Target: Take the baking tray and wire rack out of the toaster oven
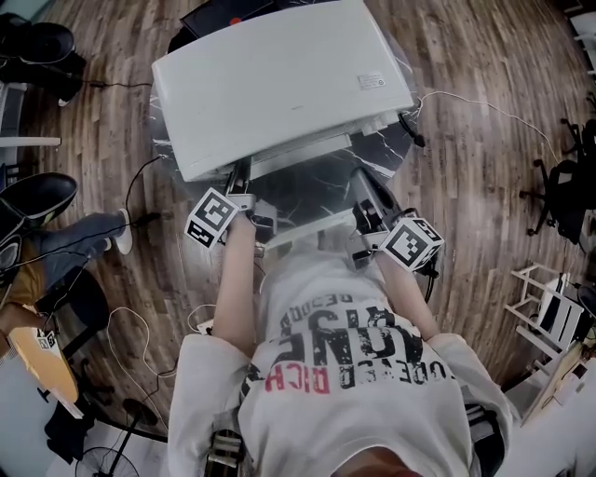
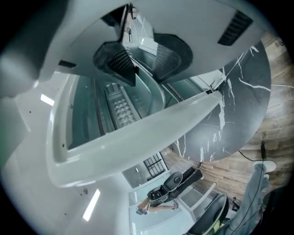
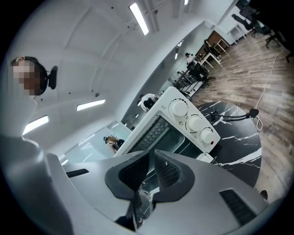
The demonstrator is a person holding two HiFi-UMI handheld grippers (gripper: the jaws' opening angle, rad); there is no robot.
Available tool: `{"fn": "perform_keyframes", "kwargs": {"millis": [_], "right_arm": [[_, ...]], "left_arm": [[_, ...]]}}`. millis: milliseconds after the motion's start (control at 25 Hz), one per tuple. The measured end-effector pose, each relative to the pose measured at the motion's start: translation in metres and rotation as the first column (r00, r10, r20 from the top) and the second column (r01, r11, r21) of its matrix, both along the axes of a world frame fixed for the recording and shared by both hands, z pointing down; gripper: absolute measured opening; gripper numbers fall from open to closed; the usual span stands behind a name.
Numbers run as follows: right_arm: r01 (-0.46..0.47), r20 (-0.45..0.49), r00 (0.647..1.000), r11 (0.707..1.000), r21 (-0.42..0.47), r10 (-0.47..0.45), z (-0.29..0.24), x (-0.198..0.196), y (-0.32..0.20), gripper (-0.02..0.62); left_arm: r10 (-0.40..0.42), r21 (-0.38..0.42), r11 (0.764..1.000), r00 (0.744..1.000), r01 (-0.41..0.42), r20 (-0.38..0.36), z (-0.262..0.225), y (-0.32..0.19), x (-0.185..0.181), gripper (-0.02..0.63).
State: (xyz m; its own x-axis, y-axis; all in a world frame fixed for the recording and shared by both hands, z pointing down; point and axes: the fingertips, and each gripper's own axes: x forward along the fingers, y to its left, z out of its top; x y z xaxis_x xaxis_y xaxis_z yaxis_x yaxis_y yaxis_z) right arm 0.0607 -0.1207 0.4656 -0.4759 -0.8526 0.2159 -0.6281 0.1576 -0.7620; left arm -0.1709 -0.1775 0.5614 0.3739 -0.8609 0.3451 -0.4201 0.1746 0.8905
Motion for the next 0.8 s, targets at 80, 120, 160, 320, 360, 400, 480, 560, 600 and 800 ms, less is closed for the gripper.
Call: {"fn": "perform_keyframes", "kwargs": {"millis": [80, 120, 160, 320, 360, 400, 480, 560, 600, 800], "right_arm": [[-0.013, 0.034, 0.999, 0.999, -0.033, 0.014, 0.007, 0.002, -0.005, 0.006], [-0.012, 0.038, 0.999, 0.999, -0.042, 0.013, 0.011, 0.002, -0.008, 0.008], [-0.009, 0.036, 0.999, 0.999, -0.049, 0.011, 0.014, 0.002, -0.011, 0.018], [-0.004, 0.017, 1.000, 0.998, -0.068, 0.005, 0.024, 0.000, -0.025, 0.101], [-0.002, 0.010, 1.000, 0.997, -0.080, 0.003, 0.029, -0.001, -0.029, 0.127], [0.001, 0.003, 1.000, 0.995, -0.097, -0.001, 0.035, -0.001, -0.031, 0.155], [0.008, -0.016, 1.000, 0.991, -0.136, -0.010, 0.049, -0.002, -0.035, 0.210], [0.006, -0.031, 0.999, 0.985, -0.174, -0.011, 0.062, 0.000, -0.037, 0.225], [-0.001, -0.035, 0.999, 0.982, -0.188, -0.005, 0.068, 0.002, -0.038, 0.227], [-0.030, -0.071, 0.997, 0.978, -0.209, 0.016, 0.087, 0.014, -0.049, 0.227]], "left_arm": [[0.006, -0.002, 1.000, 1.000, -0.006, -0.003, 0.000, 0.009, 0.002, 0.114], [0.008, -0.003, 1.000, 1.000, -0.008, -0.003, 0.000, 0.013, 0.003, 0.114], [0.010, -0.004, 1.000, 1.000, -0.010, -0.003, 0.000, 0.016, 0.004, 0.114], [0.017, -0.010, 1.000, 1.000, -0.017, -0.005, 0.000, 0.025, 0.006, 0.114], [0.019, -0.011, 1.000, 1.000, -0.019, -0.005, 0.000, 0.027, 0.007, 0.114], [0.020, -0.012, 1.000, 1.000, -0.020, -0.006, -0.001, 0.029, 0.007, 0.114], [0.021, -0.015, 1.000, 1.000, -0.021, -0.007, -0.001, 0.033, 0.008, 0.113], [0.019, -0.018, 1.000, 1.000, -0.020, -0.008, -0.001, 0.036, 0.009, 0.112], [0.020, -0.019, 1.000, 1.000, -0.020, -0.009, -0.001, 0.038, 0.010, 0.112], [0.040, -0.039, 0.998, 0.999, -0.040, -0.003, 0.004, 0.048, 0.014, 0.112]]}}
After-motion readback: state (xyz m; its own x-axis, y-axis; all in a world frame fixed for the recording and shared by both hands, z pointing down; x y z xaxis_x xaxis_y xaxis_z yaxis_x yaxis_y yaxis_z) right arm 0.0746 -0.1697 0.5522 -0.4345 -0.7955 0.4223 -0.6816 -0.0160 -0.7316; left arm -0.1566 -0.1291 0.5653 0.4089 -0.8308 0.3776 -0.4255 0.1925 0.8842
